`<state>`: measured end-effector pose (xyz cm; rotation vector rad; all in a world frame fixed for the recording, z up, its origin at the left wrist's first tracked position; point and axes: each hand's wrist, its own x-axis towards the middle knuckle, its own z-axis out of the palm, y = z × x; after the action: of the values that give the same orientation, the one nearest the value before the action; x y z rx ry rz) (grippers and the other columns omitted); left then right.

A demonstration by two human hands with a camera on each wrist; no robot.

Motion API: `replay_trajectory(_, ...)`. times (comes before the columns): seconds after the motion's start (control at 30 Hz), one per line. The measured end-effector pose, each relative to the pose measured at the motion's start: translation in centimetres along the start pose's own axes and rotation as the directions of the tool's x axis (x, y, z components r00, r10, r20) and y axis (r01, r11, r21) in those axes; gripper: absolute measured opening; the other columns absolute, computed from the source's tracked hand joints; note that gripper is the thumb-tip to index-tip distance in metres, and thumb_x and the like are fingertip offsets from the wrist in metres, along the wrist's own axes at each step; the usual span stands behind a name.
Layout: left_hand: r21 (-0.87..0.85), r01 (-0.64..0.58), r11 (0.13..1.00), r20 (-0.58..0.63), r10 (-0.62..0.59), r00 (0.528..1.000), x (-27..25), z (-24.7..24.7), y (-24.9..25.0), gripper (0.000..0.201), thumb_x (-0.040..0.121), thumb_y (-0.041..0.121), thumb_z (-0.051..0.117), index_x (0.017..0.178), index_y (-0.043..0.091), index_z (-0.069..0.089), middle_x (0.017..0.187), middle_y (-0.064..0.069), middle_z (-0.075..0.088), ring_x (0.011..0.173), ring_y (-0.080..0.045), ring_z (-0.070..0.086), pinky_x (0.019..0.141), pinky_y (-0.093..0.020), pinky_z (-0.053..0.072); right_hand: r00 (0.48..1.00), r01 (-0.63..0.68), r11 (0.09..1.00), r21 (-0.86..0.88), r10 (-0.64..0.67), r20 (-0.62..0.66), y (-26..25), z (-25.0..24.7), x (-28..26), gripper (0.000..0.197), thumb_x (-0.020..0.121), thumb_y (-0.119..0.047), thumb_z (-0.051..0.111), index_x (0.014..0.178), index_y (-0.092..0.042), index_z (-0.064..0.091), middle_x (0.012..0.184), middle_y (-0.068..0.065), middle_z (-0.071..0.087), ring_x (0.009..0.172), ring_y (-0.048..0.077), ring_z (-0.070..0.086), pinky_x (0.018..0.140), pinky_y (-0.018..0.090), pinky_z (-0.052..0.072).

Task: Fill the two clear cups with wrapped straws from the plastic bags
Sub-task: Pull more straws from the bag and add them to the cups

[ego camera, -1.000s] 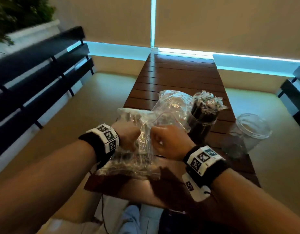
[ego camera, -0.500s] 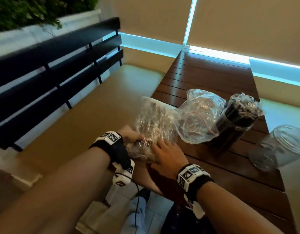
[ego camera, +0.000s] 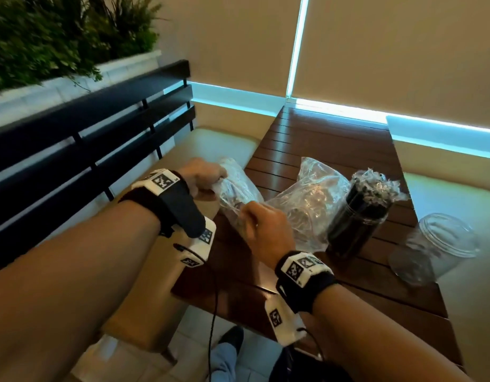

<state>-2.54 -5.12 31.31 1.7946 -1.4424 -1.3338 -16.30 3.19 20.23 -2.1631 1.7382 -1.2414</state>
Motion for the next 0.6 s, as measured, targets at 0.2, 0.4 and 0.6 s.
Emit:
replay_trajectory(0.2,-0.144,-0.245,0.959,-0.142,0.226,0.964,-2.2,-0.9,5.7,0.011,0.098,0.02,0.052,0.095,0.013,0.06,0.079,-0.003,0.061,0.062,-0.011,0.056,0.036,-0.013,0.044,0.977,-0.028,0.982,0.186,0.066,-0.201,-2.2,-4.8,4.3,0.007,0.088,-0.021,0.066,0.081,-0.018,0.066,0.077,-0.005,0.068,0.07,0.016,0.062,0.064,0.04,0.053)
replay_trajectory(0.4,-0.279,-0.399,0.873,-0.118,0.381,0.917,-4.3,0.7,9.6,0.017,0.095,0.011,0.051,0.083,0.015,0.062,0.082,-0.003,0.07,0.073,-0.016,0.068,0.05,-0.022,0.054,0.929,-0.069,0.947,0.313,0.175,-0.326,-2.0,-9.2,6.1,0.012,0.086,-0.019,0.072,0.077,-0.018,0.065,0.073,-0.006,0.065,0.069,0.013,0.06,0.063,0.03,0.051)
replay_trajectory(0.6,-0.163,-0.23,0.959,0.017,0.236,0.972,-0.3,6.0,5.5,0.011,0.09,0.009,0.057,0.082,0.005,0.064,0.077,-0.011,0.066,0.069,-0.025,0.066,0.068,-0.041,0.056,0.921,-0.31,0.905,0.292,0.362,-0.145,3.3,-8.5,2.6,0.016,0.087,-0.023,0.074,0.076,-0.024,0.062,0.074,-0.005,0.065,0.071,0.01,0.06,0.066,0.021,0.046)
